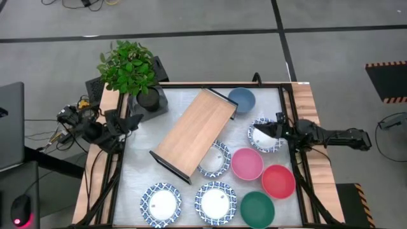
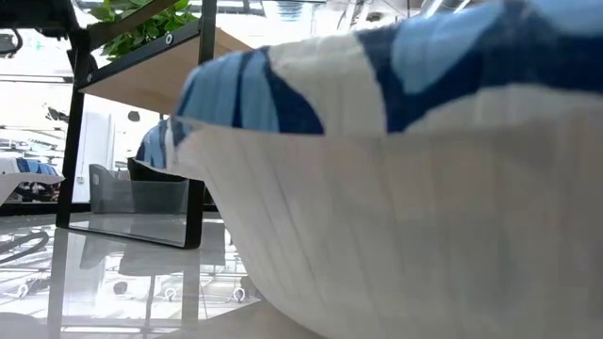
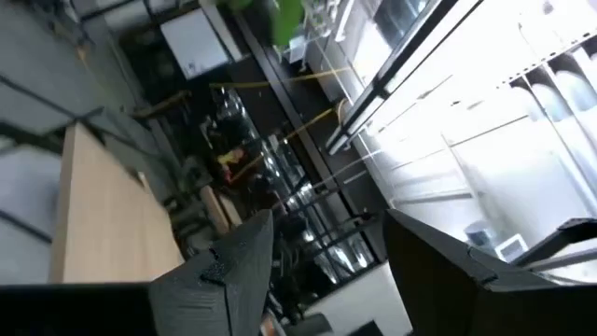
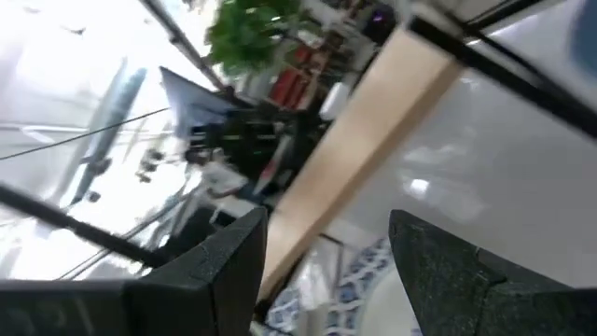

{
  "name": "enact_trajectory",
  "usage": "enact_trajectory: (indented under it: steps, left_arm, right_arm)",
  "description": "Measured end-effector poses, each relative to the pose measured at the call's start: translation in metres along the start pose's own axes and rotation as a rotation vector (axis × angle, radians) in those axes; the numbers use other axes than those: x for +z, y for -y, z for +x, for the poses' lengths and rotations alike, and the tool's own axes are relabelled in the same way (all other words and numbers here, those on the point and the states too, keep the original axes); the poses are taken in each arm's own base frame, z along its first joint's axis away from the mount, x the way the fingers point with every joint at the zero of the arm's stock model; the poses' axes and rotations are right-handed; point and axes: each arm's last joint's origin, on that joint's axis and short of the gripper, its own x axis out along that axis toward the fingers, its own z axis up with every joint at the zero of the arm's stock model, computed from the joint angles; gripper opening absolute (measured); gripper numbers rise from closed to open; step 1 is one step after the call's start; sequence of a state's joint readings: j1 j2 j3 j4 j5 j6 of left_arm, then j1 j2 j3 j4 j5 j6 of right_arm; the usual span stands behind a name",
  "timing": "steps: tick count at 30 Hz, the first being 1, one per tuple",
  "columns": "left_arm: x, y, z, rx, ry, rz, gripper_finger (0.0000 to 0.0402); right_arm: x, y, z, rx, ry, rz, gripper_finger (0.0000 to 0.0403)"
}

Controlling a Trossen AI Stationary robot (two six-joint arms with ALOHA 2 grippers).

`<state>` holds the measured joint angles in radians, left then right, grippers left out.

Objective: Place and stack bowls onto a shelf
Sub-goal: Put the top right white patterned bowl on the shelf

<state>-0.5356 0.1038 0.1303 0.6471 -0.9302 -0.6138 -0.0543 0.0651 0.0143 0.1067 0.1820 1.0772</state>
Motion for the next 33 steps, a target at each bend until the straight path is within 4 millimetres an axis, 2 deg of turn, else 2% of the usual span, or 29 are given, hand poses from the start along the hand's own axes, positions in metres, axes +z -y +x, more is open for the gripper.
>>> enact_trajectory:
  steps: [5, 7, 11, 14, 19, 23, 25, 29, 33]
  left_arm:
    - [0.015, 0.024, 0.01, -0.005, 0.05, 0.047, 0.019]
    - [0.022, 0.034, 0.014, -0.008, 0.072, 0.057, 0.019]
    - [0.033, 0.049, 0.02, -0.01, 0.109, 0.084, 0.019]
    - [0.039, 0.056, 0.022, -0.013, 0.127, 0.095, 0.019]
    - [0.043, 0.06, 0.023, -0.004, 0.147, 0.118, 0.019]
    - [0.042, 0.059, 0.023, 0.011, 0.144, 0.133, 0.019]
    - [0.04, 0.057, 0.023, 0.023, 0.133, 0.153, 0.019]
    - [0.035, 0.054, 0.024, 0.046, 0.097, 0.209, 0.019]
    - [0.031, 0.05, 0.024, 0.083, 0.077, 0.238, 0.019]
  right_arm:
    - [0.011, -0.012, -0.001, 0.101, 0.06, 0.235, 0.0254]
    - [0.02, -0.025, -0.003, 0.2, 0.121, 0.242, 0.0254]
    - [0.043, -0.06, -0.01, 0.311, 0.239, 0.057, 0.0254]
    - [0.061, -0.093, -0.013, 0.256, 0.264, -0.159, 0.0254]
    - [0.084, -0.129, -0.005, -0.203, 0.068, -0.439, 0.0254]
    - [0.096, -0.138, 0.0, -0.704, -0.16, -0.574, 0.0254]
    - [0.101, -0.141, 0.006, -0.893, -0.25, -0.592, 0.0254]
    - [0.105, -0.13, 0.019, -1.193, -0.385, -0.565, 0.0254]
    - [0.099, -0.101, 0.036, -1.38, -0.55, -0.562, 0.0254]
